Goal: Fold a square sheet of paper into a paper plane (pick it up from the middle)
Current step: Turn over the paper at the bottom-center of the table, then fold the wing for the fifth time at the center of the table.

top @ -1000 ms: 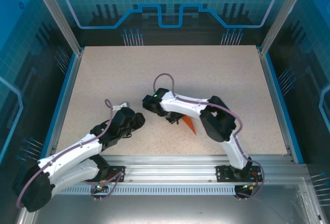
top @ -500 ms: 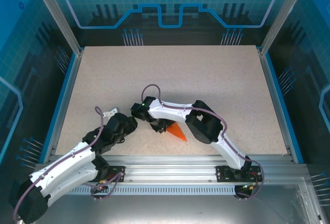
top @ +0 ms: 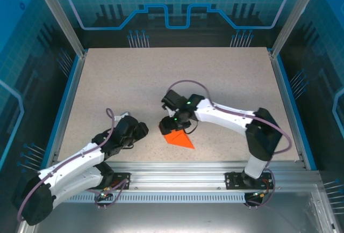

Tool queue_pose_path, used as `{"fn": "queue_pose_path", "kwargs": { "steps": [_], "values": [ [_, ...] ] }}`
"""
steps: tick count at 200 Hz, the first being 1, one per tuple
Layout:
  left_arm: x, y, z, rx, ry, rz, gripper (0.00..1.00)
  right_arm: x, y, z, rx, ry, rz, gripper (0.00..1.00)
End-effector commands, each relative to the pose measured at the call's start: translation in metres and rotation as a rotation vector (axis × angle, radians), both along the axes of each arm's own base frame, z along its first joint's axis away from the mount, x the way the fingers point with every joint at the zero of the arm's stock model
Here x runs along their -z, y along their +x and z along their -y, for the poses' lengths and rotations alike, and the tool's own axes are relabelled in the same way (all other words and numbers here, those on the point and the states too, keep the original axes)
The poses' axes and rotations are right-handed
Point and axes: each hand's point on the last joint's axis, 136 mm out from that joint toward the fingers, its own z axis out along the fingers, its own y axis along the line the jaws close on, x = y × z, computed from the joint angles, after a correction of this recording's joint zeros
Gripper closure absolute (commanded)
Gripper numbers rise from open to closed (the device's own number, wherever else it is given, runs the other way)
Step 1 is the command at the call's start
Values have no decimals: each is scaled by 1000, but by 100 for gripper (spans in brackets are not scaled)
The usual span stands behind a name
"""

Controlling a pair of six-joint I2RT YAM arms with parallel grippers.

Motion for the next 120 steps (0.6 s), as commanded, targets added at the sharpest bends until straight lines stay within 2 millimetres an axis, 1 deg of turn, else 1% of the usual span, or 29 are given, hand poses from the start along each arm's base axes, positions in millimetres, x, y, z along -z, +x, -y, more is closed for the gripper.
{"fn": "queue_pose_path", "kwargs": {
  "steps": [1, 10, 17, 28, 37, 49, 78, 92, 120],
  "values": [
    [-15, 8, 31, 105, -95, 12, 47, -2, 2, 10, 27, 148, -49, 48],
    [-12, 9, 38, 123, -113, -3, 48, 0, 1, 18, 34, 184, -68, 54],
    [-10, 9, 43, 139, -126, -13, 48, 4, -1, 23, 36, 202, -86, 62],
    [-8, 9, 50, 162, -140, -34, 49, 10, -4, 31, 39, 218, -109, 70],
    [-7, 10, 54, 174, -144, -45, 50, 13, -8, 31, 28, 251, -138, 77],
    [-5, 11, 58, 183, -143, -58, 50, 16, -12, 30, 15, 279, -160, 83],
    [-5, 12, 72, 220, -137, -76, 51, 35, -11, 38, 37, 237, -185, 86],
    [-3, 11, 78, 234, -132, -89, 51, 44, -5, 42, 57, 225, -188, 86],
    [2, 5, 91, 266, -121, -119, 51, 60, -1, 47, 78, 219, -220, 86]
  ]
}}
